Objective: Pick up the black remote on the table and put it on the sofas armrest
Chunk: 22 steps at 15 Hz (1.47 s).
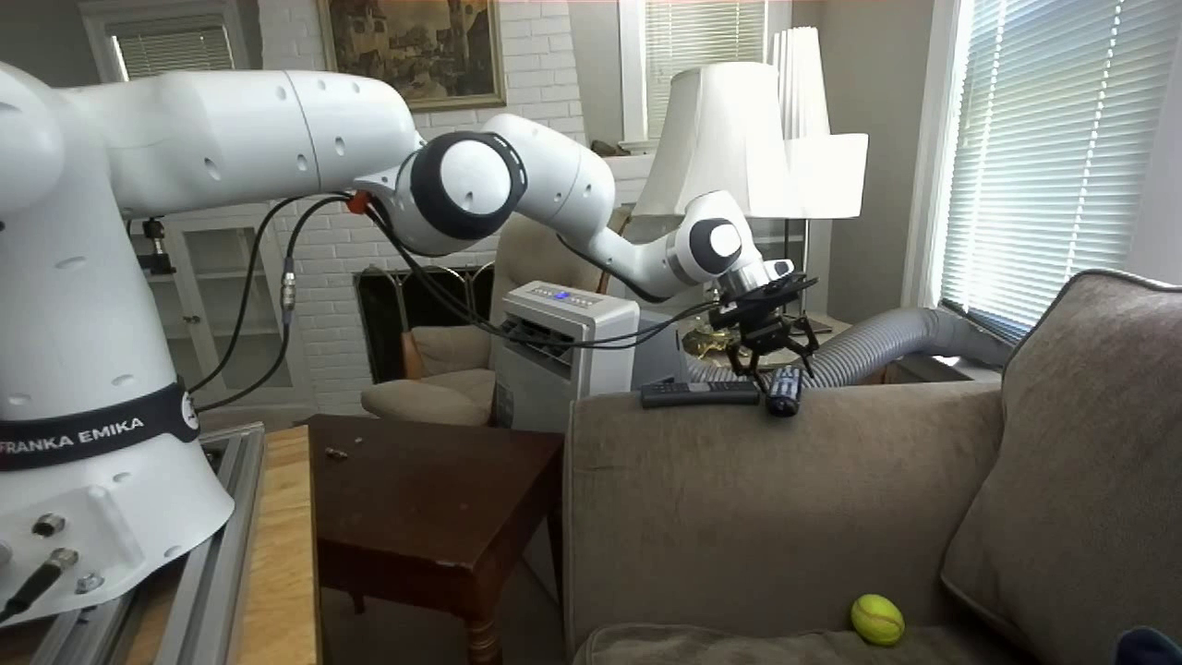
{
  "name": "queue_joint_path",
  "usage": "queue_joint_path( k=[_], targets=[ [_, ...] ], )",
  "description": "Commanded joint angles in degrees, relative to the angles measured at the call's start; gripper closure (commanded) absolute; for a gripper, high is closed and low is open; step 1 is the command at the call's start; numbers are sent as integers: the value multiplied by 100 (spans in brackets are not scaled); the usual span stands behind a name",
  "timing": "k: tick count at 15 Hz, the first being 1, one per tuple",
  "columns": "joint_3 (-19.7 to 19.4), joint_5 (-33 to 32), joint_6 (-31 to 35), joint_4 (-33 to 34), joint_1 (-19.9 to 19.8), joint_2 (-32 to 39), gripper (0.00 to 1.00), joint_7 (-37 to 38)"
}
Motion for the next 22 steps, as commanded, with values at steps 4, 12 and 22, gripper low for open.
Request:
queue_joint_path(
  k=[4,12,22],
  targets=[
    [119,153,-401,-9,-8,-566,0,-15],
    [1151,795,-2223,-285,-203,-2240,0,-1413],
    [880,685,-3259,-347,168,-3028,0,1873]
  ],
)
